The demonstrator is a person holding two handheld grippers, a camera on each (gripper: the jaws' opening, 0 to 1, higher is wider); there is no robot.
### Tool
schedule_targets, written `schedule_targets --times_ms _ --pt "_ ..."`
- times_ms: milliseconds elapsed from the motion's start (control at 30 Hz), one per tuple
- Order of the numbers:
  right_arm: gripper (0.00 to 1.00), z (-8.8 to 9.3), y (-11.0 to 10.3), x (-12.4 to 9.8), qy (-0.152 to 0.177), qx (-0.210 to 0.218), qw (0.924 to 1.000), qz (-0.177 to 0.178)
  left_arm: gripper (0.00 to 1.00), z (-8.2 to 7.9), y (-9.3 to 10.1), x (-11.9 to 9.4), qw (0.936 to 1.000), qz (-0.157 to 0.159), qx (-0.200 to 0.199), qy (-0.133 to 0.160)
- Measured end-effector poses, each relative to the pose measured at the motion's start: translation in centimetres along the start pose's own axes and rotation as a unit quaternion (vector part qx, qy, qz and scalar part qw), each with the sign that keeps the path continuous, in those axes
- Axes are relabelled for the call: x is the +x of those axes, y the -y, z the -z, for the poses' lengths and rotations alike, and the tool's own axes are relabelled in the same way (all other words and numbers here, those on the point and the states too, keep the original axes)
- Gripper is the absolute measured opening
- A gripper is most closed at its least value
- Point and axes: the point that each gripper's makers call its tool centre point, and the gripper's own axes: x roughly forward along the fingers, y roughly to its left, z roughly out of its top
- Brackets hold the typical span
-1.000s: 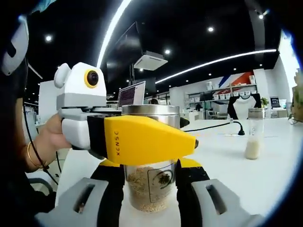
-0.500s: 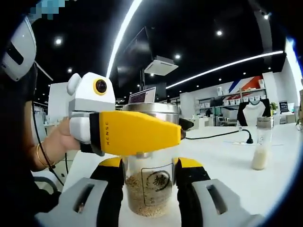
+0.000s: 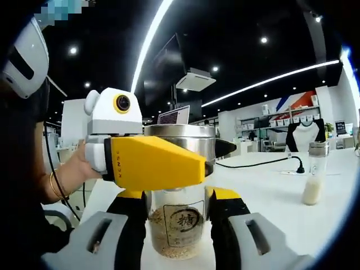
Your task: Rotate the seasoning bottle until the label or dispensing opening points toward the visible target arrow and the bottle remains upright within the marked orientation range
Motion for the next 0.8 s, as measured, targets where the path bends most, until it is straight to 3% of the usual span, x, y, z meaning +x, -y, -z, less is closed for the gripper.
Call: schedule_targets --times_ms 400,800 --pt "0.42 0.7 0.7 0.0 -0.028 -0.025 0.9989 0.026 0.47 0.7 -0.3 0.2 0.9999 -0.006 -0.003 -0.014" --pt "0.42 1.6 2.1 0.1 -0.033 -0.016 0.9953 0.09 0.46 1.9 -1.5 0.5 0.9968 -0.067 -0.016 -0.041"
